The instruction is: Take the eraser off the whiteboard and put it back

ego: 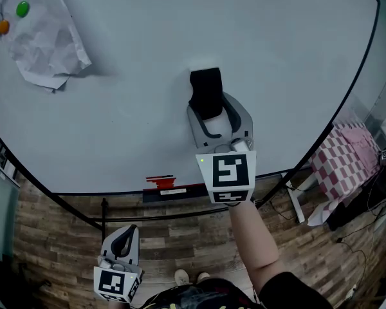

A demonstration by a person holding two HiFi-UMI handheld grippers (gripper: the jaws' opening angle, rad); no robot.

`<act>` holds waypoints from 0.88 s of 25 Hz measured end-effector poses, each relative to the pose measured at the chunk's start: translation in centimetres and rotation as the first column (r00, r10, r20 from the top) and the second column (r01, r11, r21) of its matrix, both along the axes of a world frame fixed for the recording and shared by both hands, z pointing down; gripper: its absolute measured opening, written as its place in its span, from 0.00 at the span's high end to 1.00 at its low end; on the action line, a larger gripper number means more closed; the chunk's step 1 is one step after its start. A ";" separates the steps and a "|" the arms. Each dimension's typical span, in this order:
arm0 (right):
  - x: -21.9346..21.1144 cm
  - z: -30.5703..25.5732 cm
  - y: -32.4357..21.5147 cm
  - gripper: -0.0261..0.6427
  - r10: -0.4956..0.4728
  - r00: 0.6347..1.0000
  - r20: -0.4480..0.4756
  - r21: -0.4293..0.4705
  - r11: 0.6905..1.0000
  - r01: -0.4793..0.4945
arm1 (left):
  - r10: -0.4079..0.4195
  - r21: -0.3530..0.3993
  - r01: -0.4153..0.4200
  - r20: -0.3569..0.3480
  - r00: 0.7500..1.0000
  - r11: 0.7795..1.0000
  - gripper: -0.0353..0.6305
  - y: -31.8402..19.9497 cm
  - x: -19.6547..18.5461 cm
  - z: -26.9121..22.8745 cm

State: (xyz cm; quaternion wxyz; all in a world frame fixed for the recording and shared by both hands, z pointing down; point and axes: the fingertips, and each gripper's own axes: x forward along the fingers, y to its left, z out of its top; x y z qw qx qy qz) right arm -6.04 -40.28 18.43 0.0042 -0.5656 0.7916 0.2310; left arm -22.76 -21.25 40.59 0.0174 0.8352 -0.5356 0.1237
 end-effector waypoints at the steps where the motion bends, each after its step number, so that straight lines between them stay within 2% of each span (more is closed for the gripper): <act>1: 0.0 0.0 0.0 0.57 -0.003 1.000 0.006 -0.001 1.000 0.003 | 0.003 0.001 -0.003 -0.003 1.000 1.000 0.94 -0.1 -0.1 0.0; 7: 0.3 -0.2 0.2 0.60 -0.023 0.999 0.039 -0.013 1.000 0.023 | 0.017 0.008 -0.017 -0.008 1.000 1.000 0.94 0.0 -0.1 0.7; 12: 0.7 -0.3 1.4 0.60 -0.029 0.998 0.052 0.012 1.000 0.028 | -0.002 0.000 0.002 0.001 1.000 1.000 0.94 0.6 -0.4 0.6; 22: 2.9 0.8 5.5 0.60 -0.164 0.983 0.079 -0.029 0.986 0.166 | -0.021 0.009 0.021 0.006 1.000 1.000 0.94 1.3 1.8 0.2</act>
